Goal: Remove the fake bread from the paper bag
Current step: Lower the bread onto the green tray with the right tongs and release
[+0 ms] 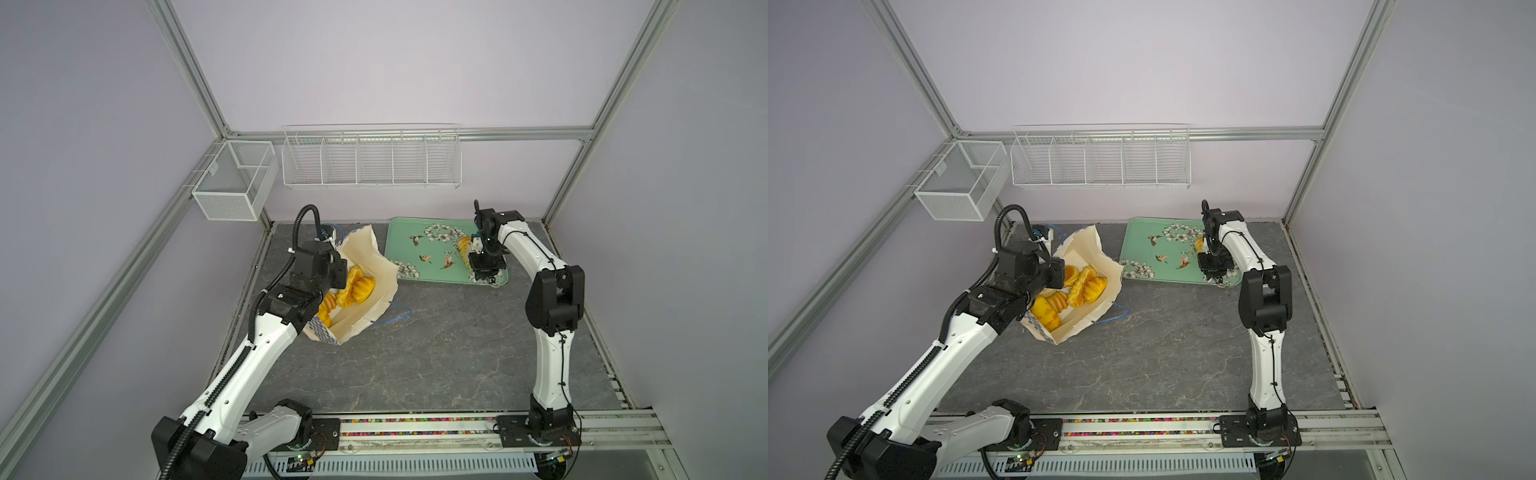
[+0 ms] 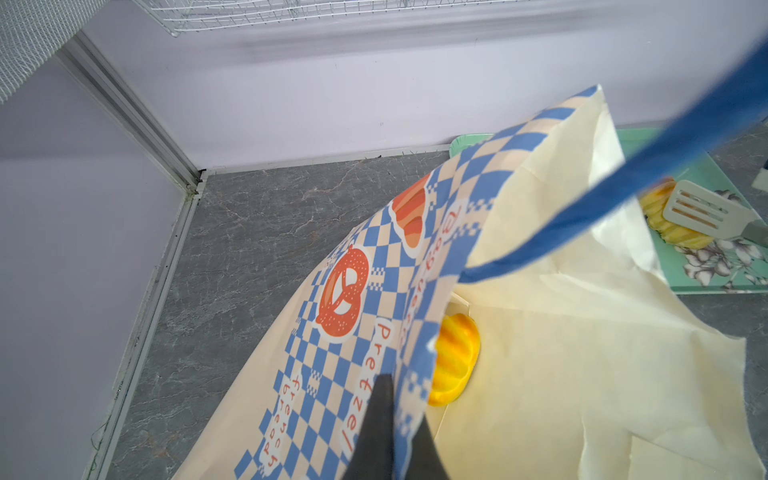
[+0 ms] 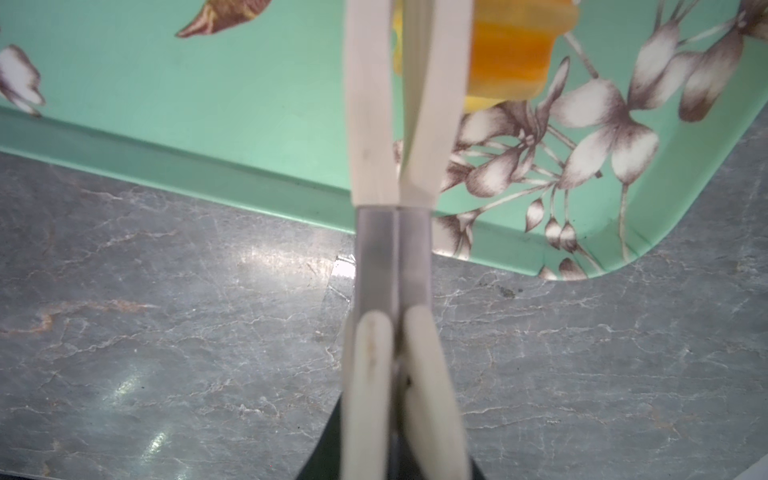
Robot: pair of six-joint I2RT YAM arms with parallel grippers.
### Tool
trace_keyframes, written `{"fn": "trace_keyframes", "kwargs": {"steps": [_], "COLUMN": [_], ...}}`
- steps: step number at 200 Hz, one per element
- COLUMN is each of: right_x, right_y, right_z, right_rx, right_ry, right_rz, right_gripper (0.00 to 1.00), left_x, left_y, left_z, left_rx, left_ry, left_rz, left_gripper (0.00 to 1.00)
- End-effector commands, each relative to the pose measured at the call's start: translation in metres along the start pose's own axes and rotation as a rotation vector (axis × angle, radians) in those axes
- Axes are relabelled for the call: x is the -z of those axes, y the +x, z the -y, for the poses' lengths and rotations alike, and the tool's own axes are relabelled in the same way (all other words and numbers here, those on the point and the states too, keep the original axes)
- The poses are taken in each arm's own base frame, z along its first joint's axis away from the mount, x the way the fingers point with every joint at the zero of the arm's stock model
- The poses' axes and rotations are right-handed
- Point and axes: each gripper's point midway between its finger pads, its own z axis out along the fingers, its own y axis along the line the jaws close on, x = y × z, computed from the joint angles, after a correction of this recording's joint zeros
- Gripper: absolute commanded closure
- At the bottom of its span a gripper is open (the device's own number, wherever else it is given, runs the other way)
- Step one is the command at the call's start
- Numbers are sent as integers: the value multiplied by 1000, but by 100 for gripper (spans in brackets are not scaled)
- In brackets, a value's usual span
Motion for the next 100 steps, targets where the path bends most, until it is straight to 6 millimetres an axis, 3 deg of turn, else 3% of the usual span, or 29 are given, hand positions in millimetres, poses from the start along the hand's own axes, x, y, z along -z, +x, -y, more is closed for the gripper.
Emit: {"fn": "trace_keyframes", "kwargs": {"steps": [1,71,100], "right_x": [-4,-1,3], "right_y": [-11,-49,-54], "right_z": [24,61,57], "right_rx": [-26,-67,-69], "right_ry": [53,99,65], "right_rz": [3,54,67], "right_gripper": [92,92,93], "left_x": [2,2,2], "left_y": [8,10,12], "left_z": [-2,-2,-2], "left_rx": [-3,-4,-7], "left_ry": [-2,-3,-3], "left_rz": [-30,-37,-44], "left_gripper": [100,100,100]}}
